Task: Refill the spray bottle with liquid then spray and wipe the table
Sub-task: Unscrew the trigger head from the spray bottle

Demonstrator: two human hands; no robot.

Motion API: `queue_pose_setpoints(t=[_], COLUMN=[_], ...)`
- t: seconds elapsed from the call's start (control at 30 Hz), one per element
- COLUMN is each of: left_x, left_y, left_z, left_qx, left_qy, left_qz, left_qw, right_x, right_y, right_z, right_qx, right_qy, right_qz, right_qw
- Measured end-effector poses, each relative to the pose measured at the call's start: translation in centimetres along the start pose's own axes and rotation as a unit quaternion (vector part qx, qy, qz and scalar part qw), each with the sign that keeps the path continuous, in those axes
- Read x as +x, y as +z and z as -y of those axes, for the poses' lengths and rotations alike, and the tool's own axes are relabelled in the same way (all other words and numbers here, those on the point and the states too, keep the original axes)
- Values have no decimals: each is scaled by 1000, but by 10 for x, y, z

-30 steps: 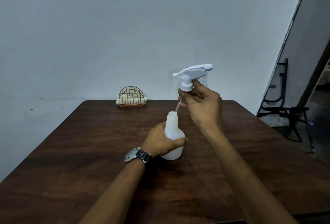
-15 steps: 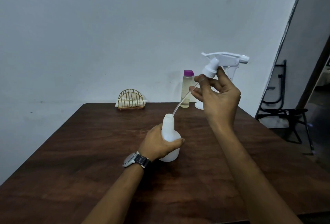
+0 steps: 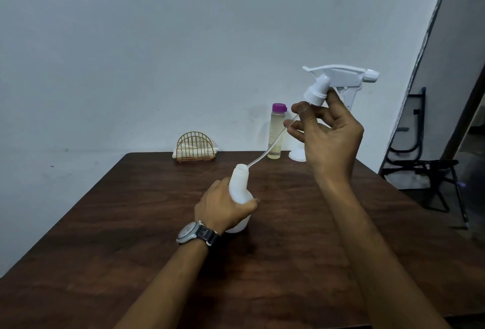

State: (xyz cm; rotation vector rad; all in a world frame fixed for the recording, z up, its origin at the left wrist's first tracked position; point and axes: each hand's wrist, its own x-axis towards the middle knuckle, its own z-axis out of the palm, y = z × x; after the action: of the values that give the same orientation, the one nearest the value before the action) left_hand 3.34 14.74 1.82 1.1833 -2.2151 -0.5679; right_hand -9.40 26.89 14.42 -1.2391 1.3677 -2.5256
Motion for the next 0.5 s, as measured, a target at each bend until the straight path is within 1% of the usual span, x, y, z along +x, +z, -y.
queue_pose_setpoints(t=[0.1,0.17,0.23,0.33,0.5], left_x=[1,3,4,3,3], left_y=[-4,-6,-9,-14,-21], left_z=[2,3,5,8,15], left_qx=[29,88,161,217,299], left_qy=[-17,-12,0,10,-9], left_qz=[-10,-27,-62,-98,-88], left_qw=[999,996,985,971,950], right_x=[1,2,3,3,3], right_y=[-3,-5,-6,-9,-13], right_z=[-1,-2,-4,-8,-13], right_qx=[-3,-7,-10,-13,-25], right_qy=[1,4,6,13,19], right_qz=[-1,0,1,1,-5], right_qw=[1000,1000,1000,1000,999])
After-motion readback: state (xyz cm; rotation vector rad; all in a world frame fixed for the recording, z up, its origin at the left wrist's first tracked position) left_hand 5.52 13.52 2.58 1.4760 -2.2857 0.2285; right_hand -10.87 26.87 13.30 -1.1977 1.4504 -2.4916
